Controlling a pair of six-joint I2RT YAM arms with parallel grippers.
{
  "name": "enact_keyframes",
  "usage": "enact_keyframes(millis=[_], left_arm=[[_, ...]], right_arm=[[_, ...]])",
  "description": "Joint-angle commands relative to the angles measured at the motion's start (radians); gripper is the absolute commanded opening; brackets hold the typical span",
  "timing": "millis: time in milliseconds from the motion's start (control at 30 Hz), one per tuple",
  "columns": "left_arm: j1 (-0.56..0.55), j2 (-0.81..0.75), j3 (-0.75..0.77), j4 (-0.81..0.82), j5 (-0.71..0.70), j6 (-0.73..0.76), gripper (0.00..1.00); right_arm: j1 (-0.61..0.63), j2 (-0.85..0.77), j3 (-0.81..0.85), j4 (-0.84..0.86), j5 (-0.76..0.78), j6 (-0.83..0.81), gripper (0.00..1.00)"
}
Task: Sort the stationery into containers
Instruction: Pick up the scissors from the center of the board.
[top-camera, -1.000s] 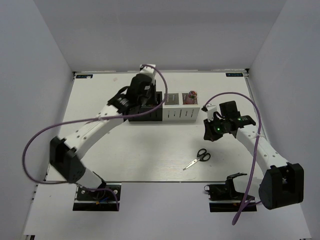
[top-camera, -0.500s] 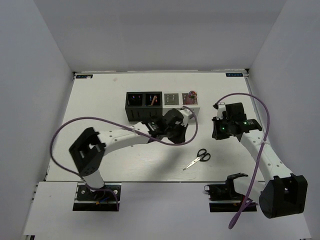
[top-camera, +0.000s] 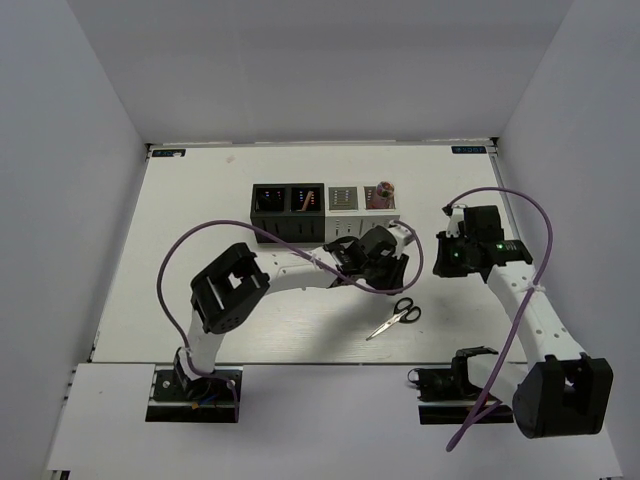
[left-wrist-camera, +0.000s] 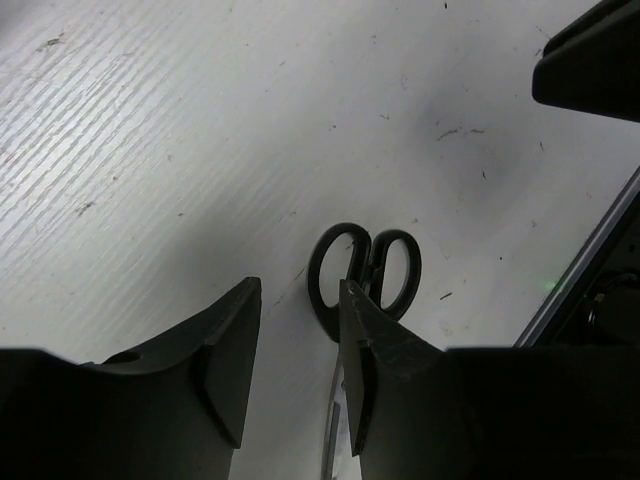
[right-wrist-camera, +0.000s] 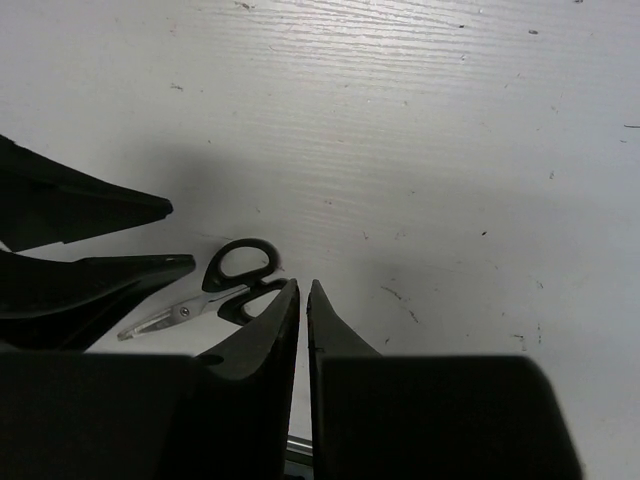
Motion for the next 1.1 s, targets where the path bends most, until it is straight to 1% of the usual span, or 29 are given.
enact_keyframes(millis=[0,133,300,567,700,800,933,1033,1067], left_arm=[[-0.011,0.016,0.050,0.054,0.014,-0.018,0.48],[-0.040,0.047,0.068,0.048,-0.001,0.009,0.48],[-0.069,0.079,0.093,0.014,-0.084,0.055,0.48],[-0.094,0.101,0.072,0.003,-0.115,0.068,0.47],[-0.117,0.118,0.067,-0.012,-0.205,0.086,0.44],[-0.120,0.121,0.047,-0.020,-0.241,0.095,0.43],[-0.117,0.125,0.027,-0.026,-0.253,0.098,0.42],[-0.120,0.133,0.032,-0.035,-0.261,0.101,0.36],[-0.121,0.138,0.030,-0.041,-0.264,0.101,0.31]], right_arm=[[-0.015,-0.028,-0.007,0.003,-0.025,0.013,0.10],[-0.029,-0.042,-0.007,0.003,-0.036,0.012,0.11],[-0.038,-0.060,-0.007,0.005,-0.060,0.013,0.11],[-0.054,-0.076,-0.009,0.003,-0.082,0.008,0.11],[-0.057,-0.094,-0.013,0.009,-0.106,0.011,0.12],[-0.061,-0.109,-0.021,0.016,-0.119,0.015,0.12],[-0.066,-0.106,-0.020,0.016,-0.125,0.015,0.12],[-0.066,-0.106,-0.018,0.016,-0.128,0.016,0.12],[-0.070,-0.110,-0.020,0.014,-0.129,0.018,0.12]])
